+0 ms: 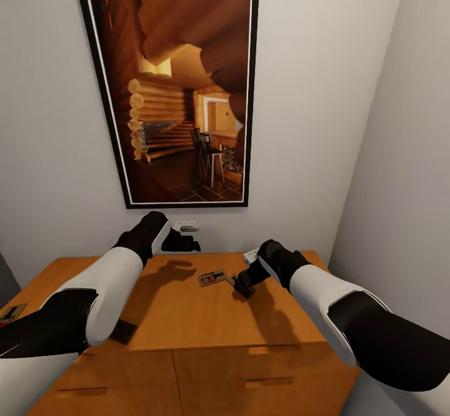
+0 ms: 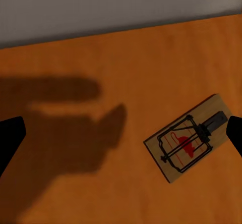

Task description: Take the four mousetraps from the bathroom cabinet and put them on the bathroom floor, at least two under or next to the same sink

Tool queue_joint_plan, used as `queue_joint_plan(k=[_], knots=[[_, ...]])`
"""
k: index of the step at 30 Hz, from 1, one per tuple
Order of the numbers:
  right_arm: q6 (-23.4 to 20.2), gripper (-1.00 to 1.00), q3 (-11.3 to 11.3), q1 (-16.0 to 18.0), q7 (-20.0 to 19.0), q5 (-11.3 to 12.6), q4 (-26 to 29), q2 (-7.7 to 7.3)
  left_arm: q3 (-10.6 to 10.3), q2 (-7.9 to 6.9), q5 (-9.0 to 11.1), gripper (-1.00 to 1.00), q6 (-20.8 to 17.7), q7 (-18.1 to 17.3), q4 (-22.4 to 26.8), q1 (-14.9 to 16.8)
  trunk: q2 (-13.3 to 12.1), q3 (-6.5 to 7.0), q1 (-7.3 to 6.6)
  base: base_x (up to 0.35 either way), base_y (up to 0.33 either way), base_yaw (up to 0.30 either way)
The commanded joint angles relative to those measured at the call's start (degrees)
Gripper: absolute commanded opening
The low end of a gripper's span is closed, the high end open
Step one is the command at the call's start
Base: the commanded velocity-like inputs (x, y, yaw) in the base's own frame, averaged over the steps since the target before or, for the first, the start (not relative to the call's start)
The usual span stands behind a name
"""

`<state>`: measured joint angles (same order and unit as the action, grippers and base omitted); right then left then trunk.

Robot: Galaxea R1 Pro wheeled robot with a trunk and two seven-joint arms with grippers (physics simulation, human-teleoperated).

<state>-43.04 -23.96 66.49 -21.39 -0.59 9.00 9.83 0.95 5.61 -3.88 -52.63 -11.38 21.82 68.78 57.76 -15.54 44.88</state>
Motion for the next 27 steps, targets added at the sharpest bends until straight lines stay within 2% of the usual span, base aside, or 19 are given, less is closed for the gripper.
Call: queue_joint_plan(k=[1,27], knots=[[-0.2,1.00,-0.3,0.0,-0.3,-0.1,0.1,-0.05,0.1,0.02,-0.4,1.00,-0.2,-0.3,0.1,0.0,0.1,-0.08,0.01,0.000,0.000,0.000],[-1.1,1.00,-0.3,0.1,-0.4,-0.3,0.1,-0.14,0.1,-0.05,-0.4,1.00,-0.3,-0.3,0.1,0.0,0.1,-0.08,0.01,0.000,0.000,0.000]])
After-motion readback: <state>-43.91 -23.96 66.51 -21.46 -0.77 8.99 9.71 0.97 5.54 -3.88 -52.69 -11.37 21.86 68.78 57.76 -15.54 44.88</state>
